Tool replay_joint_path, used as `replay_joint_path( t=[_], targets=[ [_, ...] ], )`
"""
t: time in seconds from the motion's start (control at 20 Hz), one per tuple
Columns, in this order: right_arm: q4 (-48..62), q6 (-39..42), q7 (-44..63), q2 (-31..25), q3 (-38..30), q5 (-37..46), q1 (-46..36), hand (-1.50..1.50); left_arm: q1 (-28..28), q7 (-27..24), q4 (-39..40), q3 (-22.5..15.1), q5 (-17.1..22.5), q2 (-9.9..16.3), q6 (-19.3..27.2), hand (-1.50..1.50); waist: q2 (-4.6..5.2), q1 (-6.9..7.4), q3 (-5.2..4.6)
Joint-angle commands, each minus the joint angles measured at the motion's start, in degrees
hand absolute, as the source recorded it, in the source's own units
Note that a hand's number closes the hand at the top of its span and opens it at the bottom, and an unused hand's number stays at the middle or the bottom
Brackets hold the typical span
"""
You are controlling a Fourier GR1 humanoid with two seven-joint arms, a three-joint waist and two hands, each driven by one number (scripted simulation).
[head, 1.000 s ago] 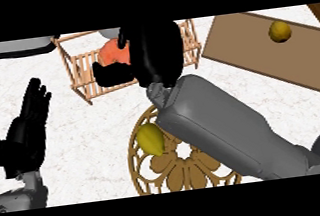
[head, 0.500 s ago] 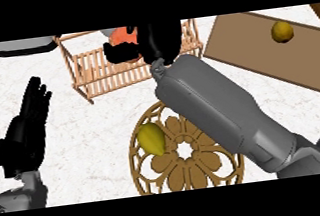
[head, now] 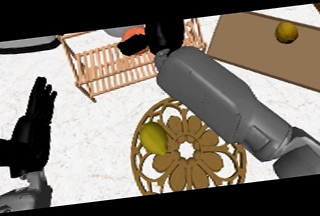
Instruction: Pick the squash from the placemat and place it in the tiered shelf
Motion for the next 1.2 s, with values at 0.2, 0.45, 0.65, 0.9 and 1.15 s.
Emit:
replay_joint_path(
  t=[0.2,0.45,0.65,0.9,1.15],
  targets=[
    [2.86,-4.62,-11.22,0.06,1.13,-11.4,-0.09,-1.5,-1.53,1.62,0.52,0.97,0.63,0.37,-1.01,0.0,0.05,0.18,0.01],
    [-0.61,-6.73,-14.21,0.06,-4.53,-13.83,-3.83,-1.5,-3.44,2.16,0.97,2.39,0.04,1.17,-0.27,0.0,-0.24,-0.91,0.03],
    [-2.96,-9.96,-11.87,-0.16,-7.69,-10.03,-1.18,-1.5,0.4,1.41,-1.0,3.08,0.28,0.76,-0.07,0.0,-0.85,-2.7,0.03],
    [-11.89,-8.06,-0.79,-6.66,-7.8,-7.62,1.99,-1.5,2.55,-1.81,1.34,4.22,0.53,0.68,-0.61,0.0,-1.32,-4.25,0.0],
    [-27.58,-1.41,1.94,-16.05,-8.2,-8.76,13.88,-1.5,2.57,1.31,-1.03,5.94,2.22,1.83,-1.15,0.0,-1.58,-5.32,0.08]
  ],
)
